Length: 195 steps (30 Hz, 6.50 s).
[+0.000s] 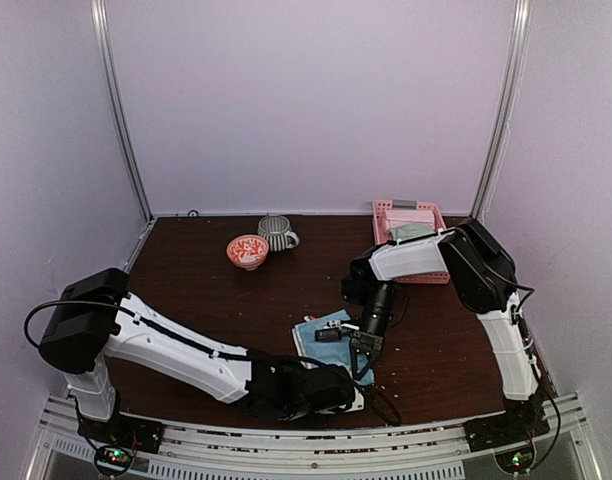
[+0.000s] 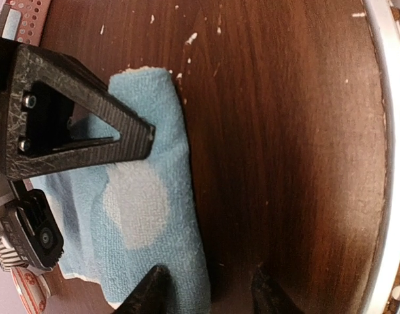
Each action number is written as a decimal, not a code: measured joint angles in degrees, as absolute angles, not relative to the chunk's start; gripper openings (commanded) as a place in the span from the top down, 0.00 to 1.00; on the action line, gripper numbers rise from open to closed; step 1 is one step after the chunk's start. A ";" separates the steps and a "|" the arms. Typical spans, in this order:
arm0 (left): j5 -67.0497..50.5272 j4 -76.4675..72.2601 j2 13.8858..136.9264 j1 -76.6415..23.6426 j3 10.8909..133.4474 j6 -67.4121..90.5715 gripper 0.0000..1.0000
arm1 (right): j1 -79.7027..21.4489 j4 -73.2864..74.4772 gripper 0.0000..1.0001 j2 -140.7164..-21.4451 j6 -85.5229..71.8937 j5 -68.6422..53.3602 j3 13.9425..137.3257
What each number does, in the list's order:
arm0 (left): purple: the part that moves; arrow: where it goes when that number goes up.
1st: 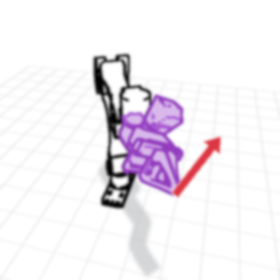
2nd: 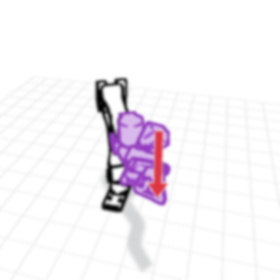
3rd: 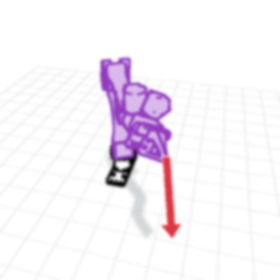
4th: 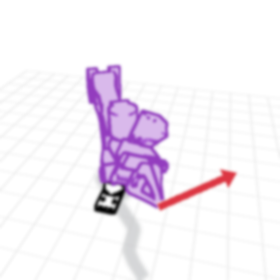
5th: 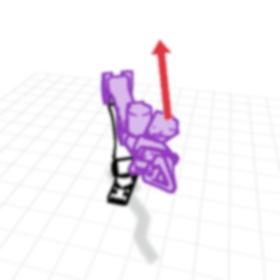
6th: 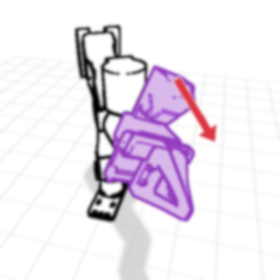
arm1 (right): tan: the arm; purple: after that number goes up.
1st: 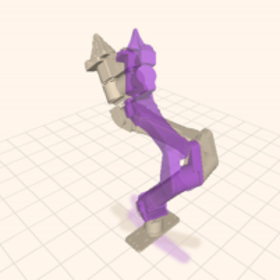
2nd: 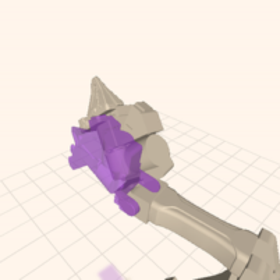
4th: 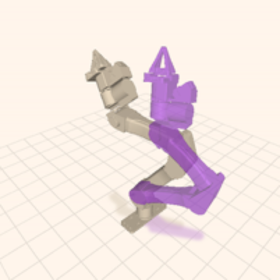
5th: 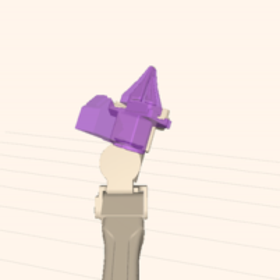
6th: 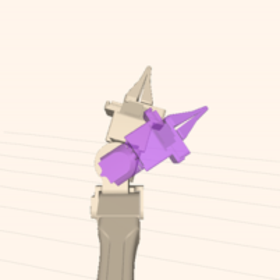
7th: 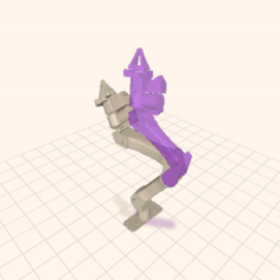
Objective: Roll the towels
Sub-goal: Roll the towel at the center of the board.
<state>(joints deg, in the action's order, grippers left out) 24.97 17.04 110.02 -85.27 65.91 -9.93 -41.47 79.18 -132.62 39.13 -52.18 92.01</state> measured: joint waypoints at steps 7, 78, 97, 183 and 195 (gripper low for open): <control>26.79 16.05 111.24 -84.75 65.93 -8.97 0.54 | -41.43 79.40 1.00 -132.84 39.51 -52.53 92.01; -59.75 18.04 124.46 -55.16 74.59 14.98 1.00 | -58.96 30.20 0.52 -81.23 35.97 -17.39 49.32; -51.88 16.10 119.33 -54.92 70.81 18.81 0.61 | -61.82 27.62 0.93 -93.01 33.32 -16.58 52.93; -55.55 14.96 126.50 -60.82 77.17 12.91 0.95 | -49.45 53.41 0.55 -66.22 38.28 -36.99 68.34; -57.06 16.29 127.42 -60.47 78.08 14.15 0.93 | -68.75 39.11 0.46 -77.10 37.80 -11.31 50.15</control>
